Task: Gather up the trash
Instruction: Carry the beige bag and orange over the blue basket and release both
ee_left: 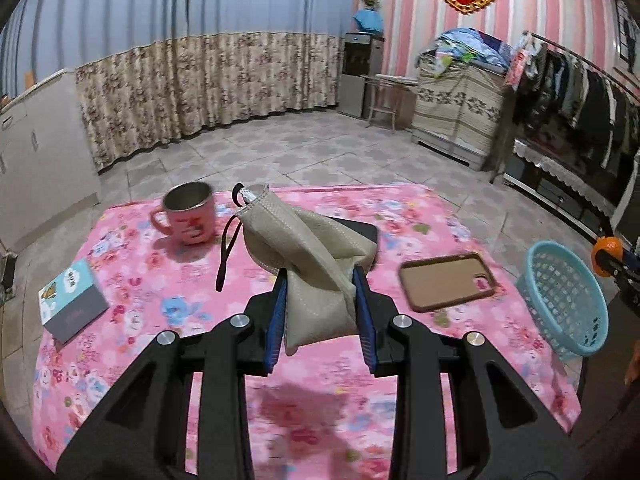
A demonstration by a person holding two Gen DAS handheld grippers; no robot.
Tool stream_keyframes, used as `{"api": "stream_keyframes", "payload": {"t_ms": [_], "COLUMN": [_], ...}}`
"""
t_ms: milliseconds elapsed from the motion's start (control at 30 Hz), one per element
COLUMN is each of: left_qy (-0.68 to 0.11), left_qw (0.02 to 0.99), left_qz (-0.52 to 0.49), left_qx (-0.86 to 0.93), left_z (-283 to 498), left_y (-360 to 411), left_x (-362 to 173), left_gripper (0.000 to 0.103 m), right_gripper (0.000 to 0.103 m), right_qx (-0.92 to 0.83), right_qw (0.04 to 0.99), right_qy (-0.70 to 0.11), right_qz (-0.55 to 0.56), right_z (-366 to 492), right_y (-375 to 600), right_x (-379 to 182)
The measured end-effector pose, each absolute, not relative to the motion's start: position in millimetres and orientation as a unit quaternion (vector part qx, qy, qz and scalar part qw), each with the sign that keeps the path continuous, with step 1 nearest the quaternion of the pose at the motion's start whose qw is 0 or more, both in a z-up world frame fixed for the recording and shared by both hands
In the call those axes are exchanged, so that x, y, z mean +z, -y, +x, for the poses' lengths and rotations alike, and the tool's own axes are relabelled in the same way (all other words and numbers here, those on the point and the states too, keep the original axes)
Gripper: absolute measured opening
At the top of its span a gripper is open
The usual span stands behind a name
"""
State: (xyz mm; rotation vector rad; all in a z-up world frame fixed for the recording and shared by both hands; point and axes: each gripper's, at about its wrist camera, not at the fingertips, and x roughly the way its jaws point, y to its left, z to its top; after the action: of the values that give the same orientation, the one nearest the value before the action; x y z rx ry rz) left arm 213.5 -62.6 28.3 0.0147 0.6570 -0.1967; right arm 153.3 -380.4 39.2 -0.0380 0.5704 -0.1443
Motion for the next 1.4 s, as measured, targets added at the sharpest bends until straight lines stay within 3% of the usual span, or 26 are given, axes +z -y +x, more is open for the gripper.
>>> {"api": "stream_keyframes", "payload": {"t_ms": [1100,1167,1333,1400], "left_qy": [-0.322,-0.318,-0.309,-0.306], "left_qw": [0.886,0.884,0.889,0.893], "left_qz": [0.112,0.119,0.106,0.098], "left_qx": [-0.314,-0.320,-0.319,-0.315], "left_z": [200,199,202,205], "left_y": [348,357,365,365], "left_x": [-14,-13,-1,5], "left_gripper": [0.031,0.035,0.065,0.072], "right_gripper": [0.041,0.041,0.041,0.041], "right_qx": [-0.160,-0.159,-0.159,-0.160], "right_qw": [0.939,0.939,0.939,0.939], "right_qy": [-0.297,-0.298,-0.298,-0.298], "right_qz": [0.067,0.069,0.068,0.066], "right_z": [125,126,127,128], "right_y": [522,523,524,522], "right_x": [4,2,1,1]}}
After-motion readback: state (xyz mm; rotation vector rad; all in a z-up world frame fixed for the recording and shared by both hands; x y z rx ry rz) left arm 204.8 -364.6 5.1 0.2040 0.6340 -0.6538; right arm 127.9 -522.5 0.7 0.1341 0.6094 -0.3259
